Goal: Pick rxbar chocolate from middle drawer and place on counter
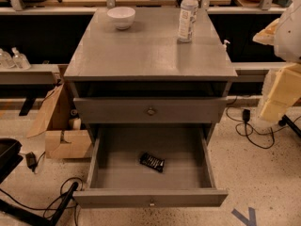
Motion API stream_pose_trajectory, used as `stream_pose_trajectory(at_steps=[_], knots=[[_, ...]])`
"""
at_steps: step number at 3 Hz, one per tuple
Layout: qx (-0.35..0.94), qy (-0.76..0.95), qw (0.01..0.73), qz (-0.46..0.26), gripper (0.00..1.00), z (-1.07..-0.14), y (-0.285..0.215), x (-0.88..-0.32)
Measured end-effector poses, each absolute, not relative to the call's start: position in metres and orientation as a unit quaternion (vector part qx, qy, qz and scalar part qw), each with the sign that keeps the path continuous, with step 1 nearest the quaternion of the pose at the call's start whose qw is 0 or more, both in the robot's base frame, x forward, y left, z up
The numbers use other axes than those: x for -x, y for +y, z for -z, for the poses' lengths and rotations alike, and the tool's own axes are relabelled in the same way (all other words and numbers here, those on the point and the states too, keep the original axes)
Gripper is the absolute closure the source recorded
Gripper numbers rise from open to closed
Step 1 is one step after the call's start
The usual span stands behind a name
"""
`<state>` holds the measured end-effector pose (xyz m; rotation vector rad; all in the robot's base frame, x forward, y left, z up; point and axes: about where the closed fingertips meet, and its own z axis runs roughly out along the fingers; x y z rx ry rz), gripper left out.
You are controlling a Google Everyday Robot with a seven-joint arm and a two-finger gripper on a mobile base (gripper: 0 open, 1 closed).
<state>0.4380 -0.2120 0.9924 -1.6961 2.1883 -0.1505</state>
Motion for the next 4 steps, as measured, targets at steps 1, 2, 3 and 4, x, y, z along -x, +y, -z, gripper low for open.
stream_pose_trajectory(at_steps=[1,2,3,4], knots=[[0.601,0.776,0.183,0.053,0.00,-0.992,-0.212,-0.438],[0.599,0.775,0.199,0.037,0.00,-0.971,-0.206,-0.445],[0.600,0.768,0.223,-0.015,0.00,-0.906,-0.195,-0.448],[0.604,0.751,0.258,-0.065,0.00,-0.831,-0.188,-0.453]])
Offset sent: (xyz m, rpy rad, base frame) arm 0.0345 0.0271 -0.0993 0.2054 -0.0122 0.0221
